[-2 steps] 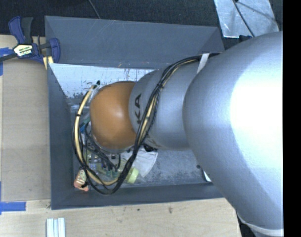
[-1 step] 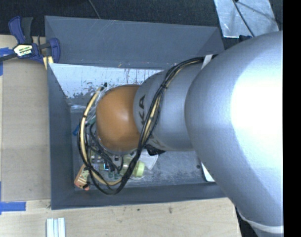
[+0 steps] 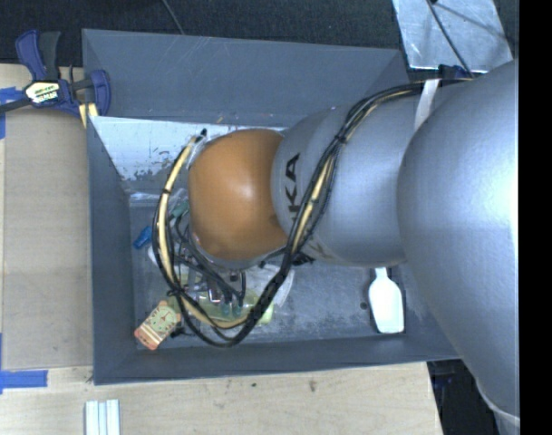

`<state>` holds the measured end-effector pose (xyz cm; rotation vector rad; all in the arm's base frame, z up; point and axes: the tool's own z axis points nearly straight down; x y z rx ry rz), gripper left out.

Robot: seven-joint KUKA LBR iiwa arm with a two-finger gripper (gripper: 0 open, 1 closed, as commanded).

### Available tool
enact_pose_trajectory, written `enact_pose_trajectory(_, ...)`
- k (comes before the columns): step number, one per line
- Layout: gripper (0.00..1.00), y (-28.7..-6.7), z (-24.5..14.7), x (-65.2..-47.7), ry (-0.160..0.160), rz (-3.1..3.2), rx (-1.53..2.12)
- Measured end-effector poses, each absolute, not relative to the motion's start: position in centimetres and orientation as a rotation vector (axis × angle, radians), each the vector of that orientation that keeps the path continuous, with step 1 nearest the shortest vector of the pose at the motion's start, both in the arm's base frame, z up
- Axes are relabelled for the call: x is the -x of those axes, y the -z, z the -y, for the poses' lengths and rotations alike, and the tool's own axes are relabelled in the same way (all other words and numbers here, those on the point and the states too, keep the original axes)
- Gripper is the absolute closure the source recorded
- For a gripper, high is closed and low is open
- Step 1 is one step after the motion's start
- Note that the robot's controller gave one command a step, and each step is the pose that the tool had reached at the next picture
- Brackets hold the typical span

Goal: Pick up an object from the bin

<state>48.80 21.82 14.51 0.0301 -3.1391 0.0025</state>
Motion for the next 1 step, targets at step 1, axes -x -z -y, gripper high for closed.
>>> enact_pose_trajectory(1, 1.00, -17.23, -22.22, -50.95, 0.002, 3.088, -0.596)
